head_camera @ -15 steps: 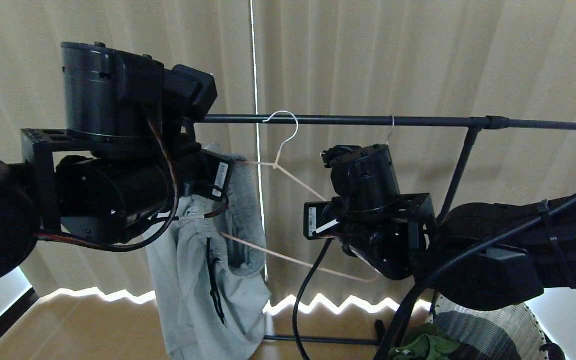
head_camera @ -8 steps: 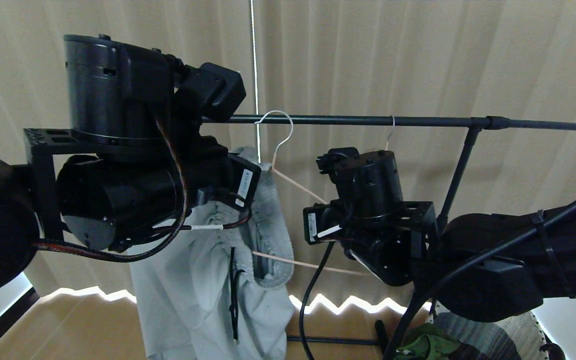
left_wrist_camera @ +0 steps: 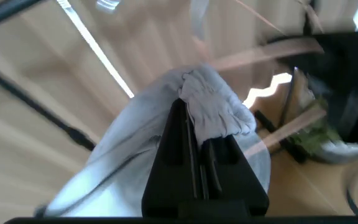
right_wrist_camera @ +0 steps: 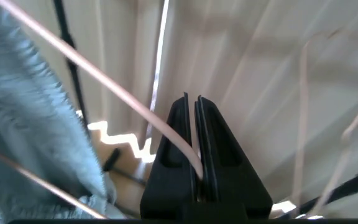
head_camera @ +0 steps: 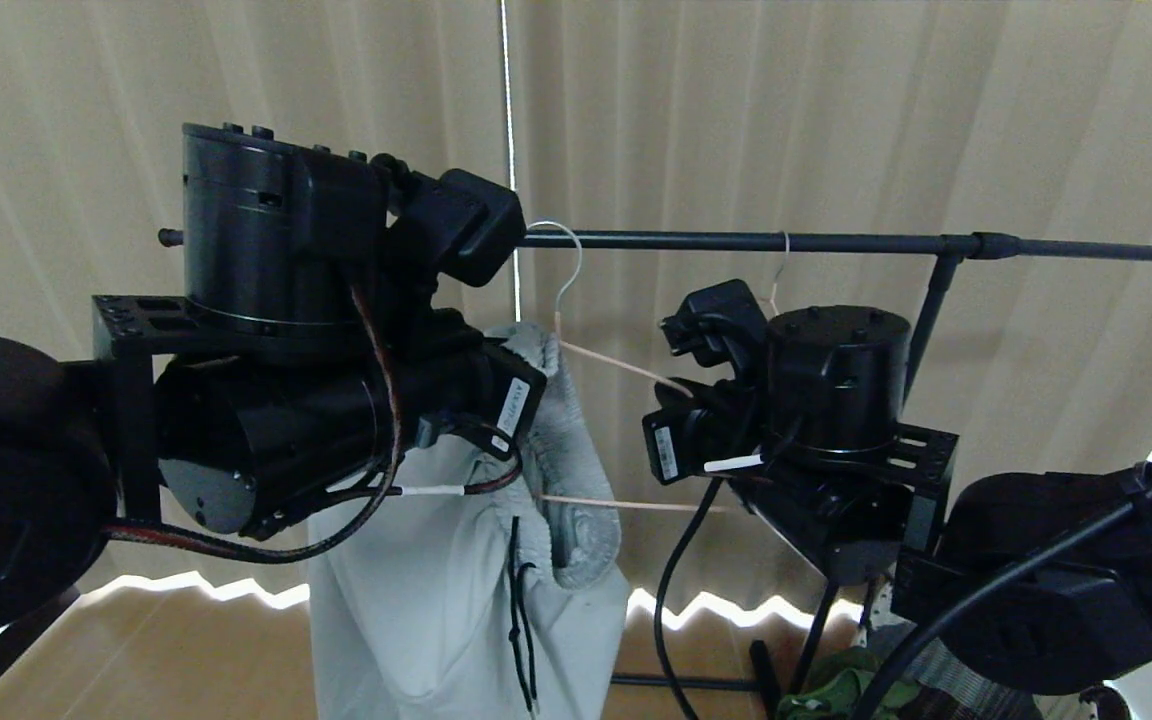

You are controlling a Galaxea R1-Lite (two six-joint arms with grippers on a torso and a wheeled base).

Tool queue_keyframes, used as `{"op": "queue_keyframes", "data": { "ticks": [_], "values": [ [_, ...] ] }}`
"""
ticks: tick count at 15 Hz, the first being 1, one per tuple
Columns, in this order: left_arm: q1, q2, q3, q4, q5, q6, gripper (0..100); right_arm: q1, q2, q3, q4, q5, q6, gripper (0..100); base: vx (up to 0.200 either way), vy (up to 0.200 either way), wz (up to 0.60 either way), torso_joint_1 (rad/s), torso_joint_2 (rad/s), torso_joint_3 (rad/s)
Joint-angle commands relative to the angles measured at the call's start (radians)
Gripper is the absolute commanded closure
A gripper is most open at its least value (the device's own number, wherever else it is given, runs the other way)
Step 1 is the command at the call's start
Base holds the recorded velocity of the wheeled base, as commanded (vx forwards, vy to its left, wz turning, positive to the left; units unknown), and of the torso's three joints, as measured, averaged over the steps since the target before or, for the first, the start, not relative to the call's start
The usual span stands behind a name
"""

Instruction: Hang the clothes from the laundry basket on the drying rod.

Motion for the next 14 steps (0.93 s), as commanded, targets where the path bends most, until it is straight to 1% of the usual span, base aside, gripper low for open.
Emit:
{"op": "queue_keyframes", "data": {
  "ticks": [1,3,6,7,9,10,11,12,13,14],
  "values": [
    [-0.015,0.007,0.015,0.000,-0.015,0.002,100,-0.020,-0.040,0.011,-0.008,0.030,-0.022,100,0.000,0.000,0.00,0.000,0.00,0.000],
    [-0.017,0.009,0.015,0.000,-0.029,0.006,100,-0.026,-0.105,0.040,0.007,0.151,-0.036,100,0.000,0.000,0.00,0.000,0.00,0.000],
    [-0.017,0.010,0.015,0.000,-0.029,0.009,100,-0.035,-0.146,0.083,0.020,0.211,-0.033,100,0.000,0.000,0.00,0.000,0.00,0.000],
    [-0.017,0.010,0.016,0.000,-0.029,0.009,100,-0.049,-0.167,0.091,0.056,0.242,-0.019,100,0.000,0.000,0.00,0.000,0.00,0.000],
    [-0.018,0.009,0.016,0.000,-0.029,0.009,100,-0.049,-0.224,0.097,0.162,0.321,0.073,100,0.000,0.000,0.00,0.000,0.00,0.000],
    [-0.020,0.009,0.016,0.000,-0.029,0.009,100,-0.049,-0.246,0.100,0.191,0.373,0.097,100,0.000,0.000,0.00,0.000,0.00,0.000],
    [-0.026,0.009,0.020,-0.001,-0.029,0.009,100,-0.052,-0.255,0.121,0.181,0.433,0.107,100,0.000,0.000,0.00,0.000,0.00,0.000],
    [-0.035,0.007,0.027,-0.006,-0.029,0.009,100,-0.065,-0.255,0.138,0.170,0.465,0.107,100,0.000,0.000,0.00,0.000,0.00,0.000],
    [-0.035,0.007,0.027,-0.006,-0.029,0.009,100,-0.065,-0.255,0.138,0.170,0.465,0.107,100,0.000,0.000,0.00,0.000,0.00,0.000],
    [-0.051,0.006,0.056,-0.052,-0.029,0.014,100,-0.069,-0.246,0.149,0.142,0.464,0.107,100,0.000,0.000,0.00,0.000,0.00,0.000]
  ]
}}
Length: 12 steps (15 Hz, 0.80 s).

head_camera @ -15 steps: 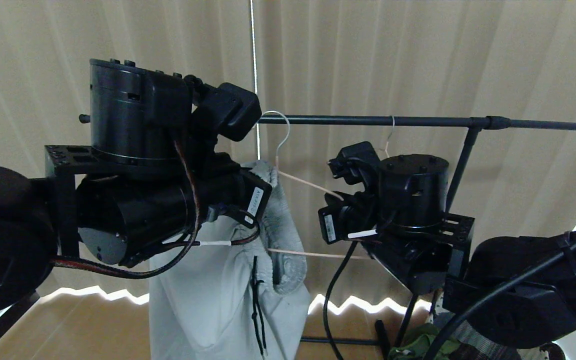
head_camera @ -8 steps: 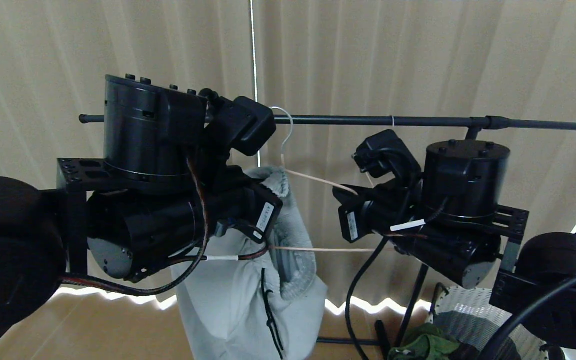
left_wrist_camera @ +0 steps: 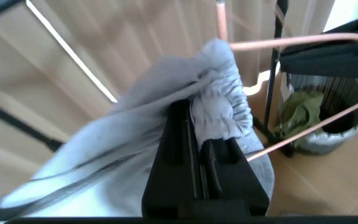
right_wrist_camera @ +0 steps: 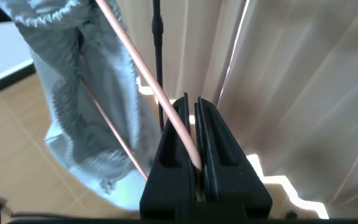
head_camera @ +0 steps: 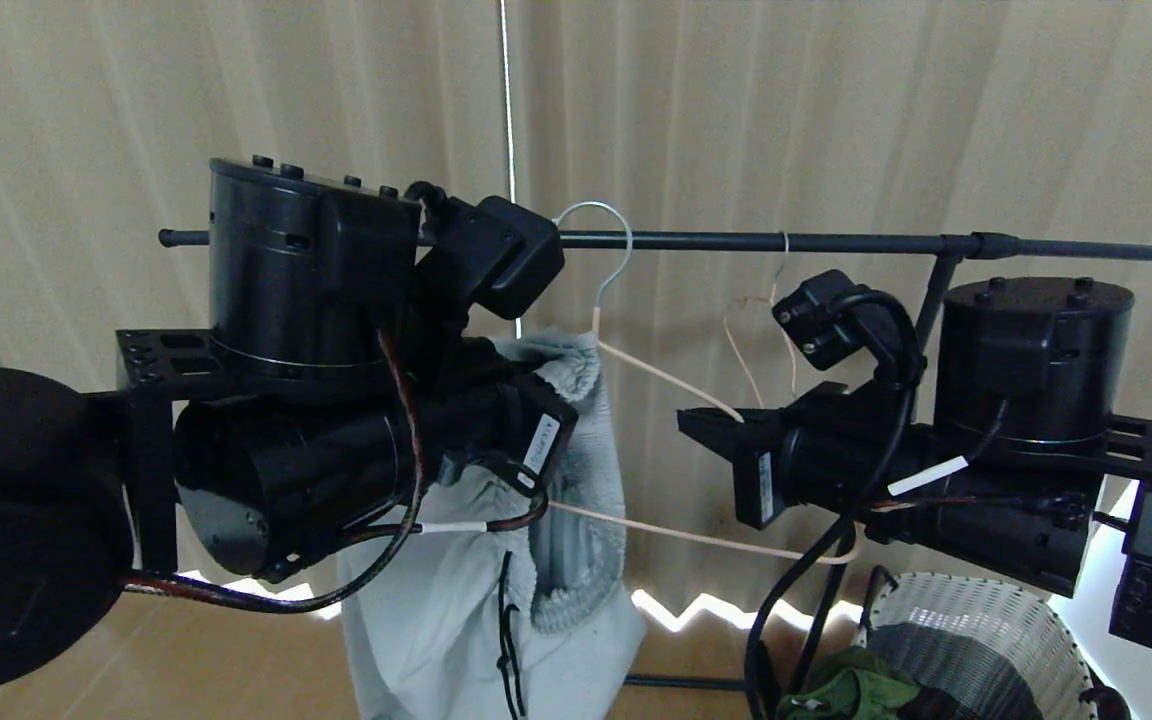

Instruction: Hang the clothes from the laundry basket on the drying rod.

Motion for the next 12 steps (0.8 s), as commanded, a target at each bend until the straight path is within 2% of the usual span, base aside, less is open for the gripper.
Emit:
{"op": "queue_keyframes", "data": {
  "ticks": [1,4,7,8,12],
  "values": [
    [-0.013,-0.002,0.037,-0.032,0.000,0.018,100,-0.004,-0.009,0.009,-0.019,-0.001,0.000,100,0.000,0.000,0.00,0.000,0.00,0.000],
    [-0.013,-0.002,0.103,-0.129,-0.001,0.061,100,-0.004,-0.014,0.004,-0.022,0.000,0.000,100,0.000,0.000,0.00,0.000,0.00,0.000],
    [-0.013,-0.005,0.119,-0.141,-0.001,0.068,100,-0.006,-0.021,0.006,-0.024,0.000,0.002,100,0.000,0.000,0.00,0.000,0.00,0.000],
    [-0.013,-0.008,0.119,-0.141,-0.001,0.068,0,-0.006,-0.021,0.006,-0.024,-0.001,0.002,100,0.000,0.000,0.00,0.000,0.00,0.000],
    [-0.013,-0.060,0.168,-0.143,-0.004,0.070,0,-0.047,-0.023,0.018,-0.060,-0.007,0.002,100,0.000,0.000,0.00,0.000,0.00,0.000]
  ]
}}
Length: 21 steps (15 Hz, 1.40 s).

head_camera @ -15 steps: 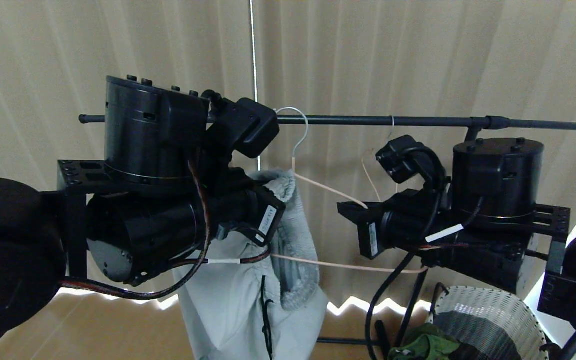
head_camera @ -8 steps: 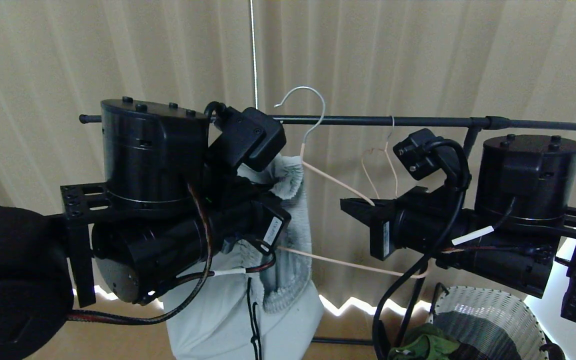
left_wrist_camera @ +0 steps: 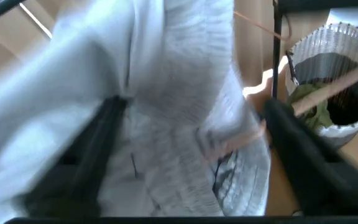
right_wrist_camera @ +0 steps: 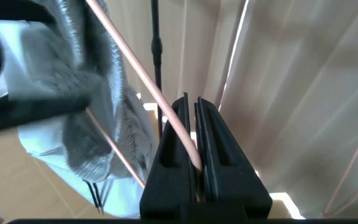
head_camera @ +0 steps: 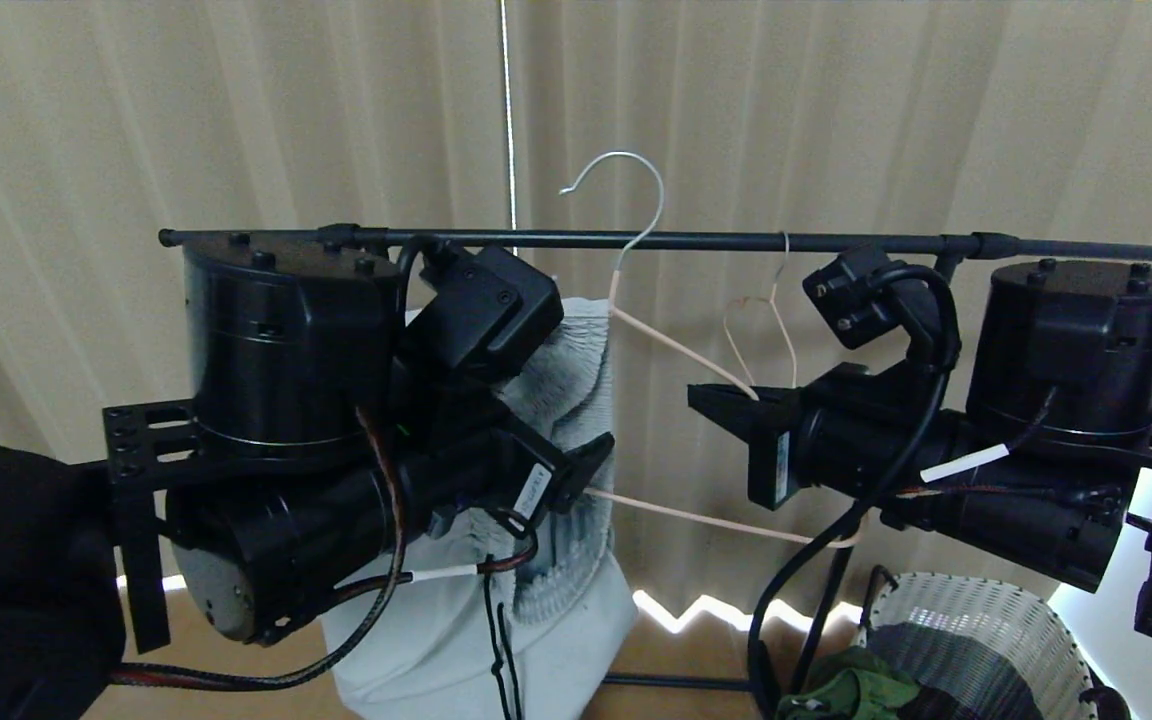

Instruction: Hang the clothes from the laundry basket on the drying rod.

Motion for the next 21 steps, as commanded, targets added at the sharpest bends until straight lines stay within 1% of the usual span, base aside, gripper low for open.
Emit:
{"op": "queue_keyframes", "data": {
  "ticks": [1,3,5,7,10,11,13,14,15,18,21],
  "values": [
    [0.000,-0.061,0.048,0.000,-0.021,0.001,0,-0.040,-0.005,0.011,-0.006,-0.003,-0.003,100,0.000,0.000,0.00,0.000,0.00,0.000],
    [0.000,-0.131,0.098,0.000,-0.108,0.001,0,-0.076,-0.016,0.025,-0.006,-0.003,-0.003,100,0.000,0.000,0.00,0.000,0.00,0.000],
    [0.000,-0.184,0.129,0.000,-0.145,0.002,0,-0.100,-0.025,0.043,-0.006,-0.003,-0.003,100,0.000,0.000,0.00,0.000,0.00,0.000],
    [0.012,-0.239,0.137,-0.010,-0.147,0.004,0,-0.126,-0.053,0.080,-0.006,-0.003,-0.005,100,0.000,0.000,0.00,0.000,0.00,0.000],
    [0.086,-0.265,0.135,-0.057,-0.148,0.010,0,-0.135,-0.066,0.108,-0.006,-0.003,-0.005,100,0.000,0.000,0.00,0.000,0.00,0.000],
    [0.126,-0.265,0.135,-0.074,-0.150,0.047,0,-0.135,-0.069,0.108,-0.005,-0.003,-0.006,100,0.000,0.000,0.00,0.000,0.00,0.000],
    [0.170,-0.263,0.137,-0.082,-0.151,0.117,0,-0.135,-0.069,0.106,-0.005,-0.003,-0.008,100,0.000,0.000,0.00,0.000,0.00,0.000],
    [0.196,-0.262,0.132,-0.082,-0.190,0.188,0,-0.135,-0.074,0.108,-0.002,-0.003,-0.014,100,0.000,0.000,0.00,0.000,0.00,0.000],
    [0.218,-0.259,0.130,-0.082,-0.240,0.243,0,-0.135,-0.074,0.106,0.000,-0.003,-0.014,100,0.000,0.000,0.00,0.000,0.00,0.000],
    [0.279,-0.234,0.129,-0.080,-0.317,0.412,0,-0.134,-0.076,0.106,-0.005,-0.003,-0.051,100,0.000,0.000,0.00,0.000,0.00,0.000],
    [0.270,-0.188,0.107,-0.082,-0.328,0.419,0,-0.128,-0.069,0.105,-0.006,-0.003,-0.057,100,0.000,0.000,0.00,0.000,0.00,0.000]
  ]
}}
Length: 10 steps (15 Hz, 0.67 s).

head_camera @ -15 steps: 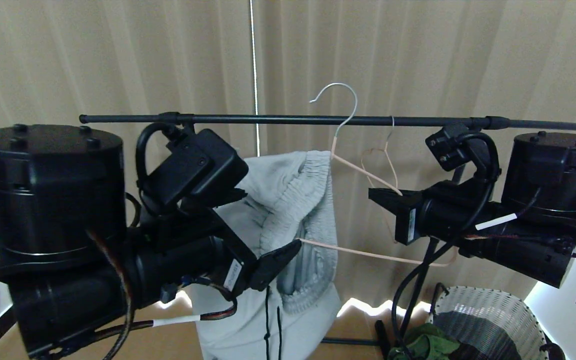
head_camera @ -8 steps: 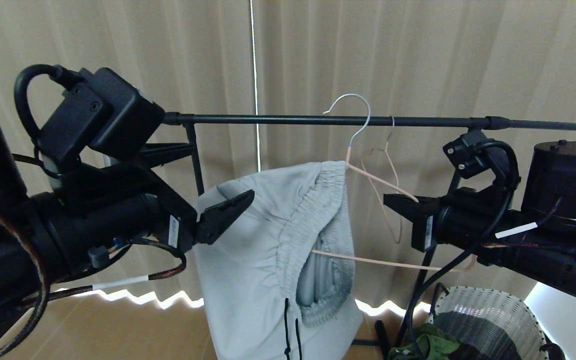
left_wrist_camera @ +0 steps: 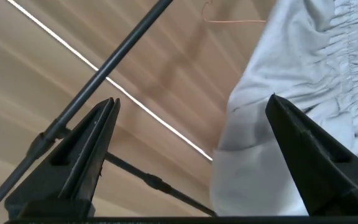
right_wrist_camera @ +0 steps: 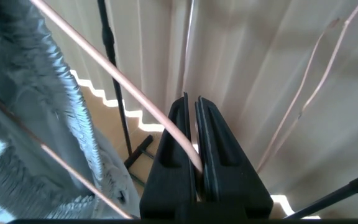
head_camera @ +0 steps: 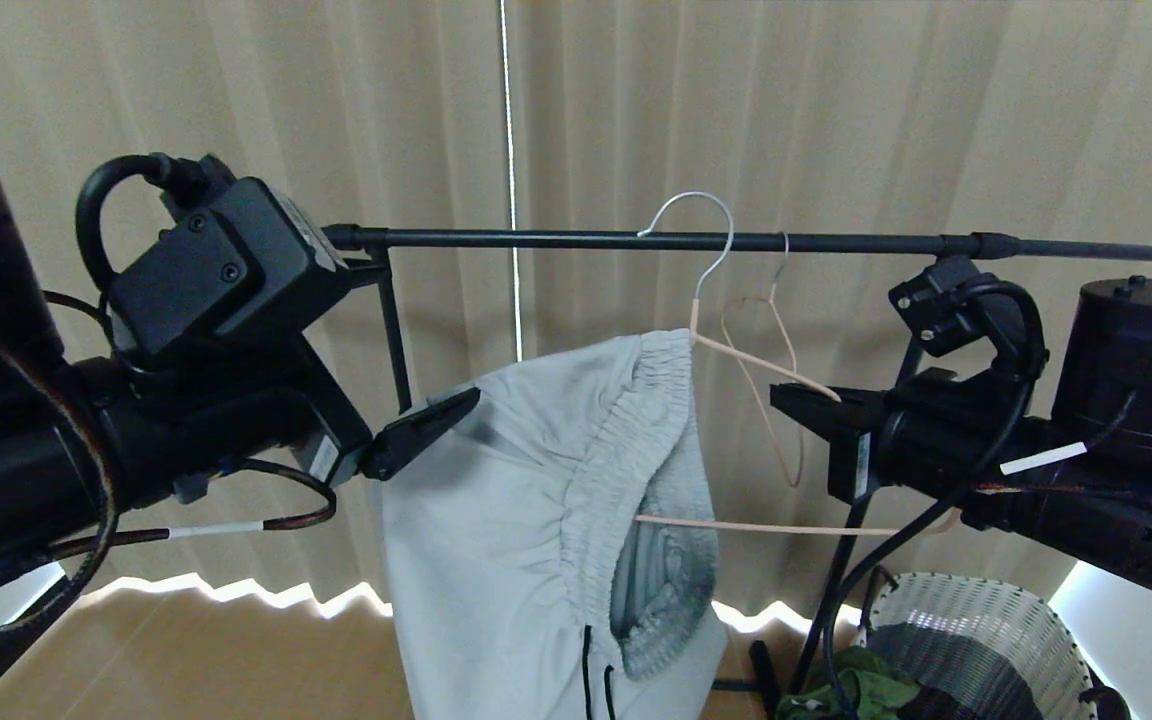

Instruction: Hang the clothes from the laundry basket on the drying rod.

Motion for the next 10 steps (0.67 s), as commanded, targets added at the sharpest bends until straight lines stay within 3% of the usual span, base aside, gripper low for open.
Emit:
{"op": "queue_keyframes", "data": {
  "ticks": [1,5,10],
  "values": [
    [-0.002,0.051,-0.013,-0.002,-0.002,0.000,0,0.009,0.009,0.004,0.001,0.001,0.002,100,0.000,0.000,0.00,0.000,0.00,0.000],
    [-0.038,0.110,-0.005,-0.076,-0.026,0.002,0,0.030,0.006,0.020,0.000,0.001,0.003,100,0.000,0.000,0.00,0.000,0.00,0.000],
    [-0.100,0.137,-0.010,-0.081,-0.029,0.000,0,0.070,0.001,0.020,-0.002,0.001,0.002,100,0.000,0.000,0.00,0.000,0.00,0.000]
  ]
}}
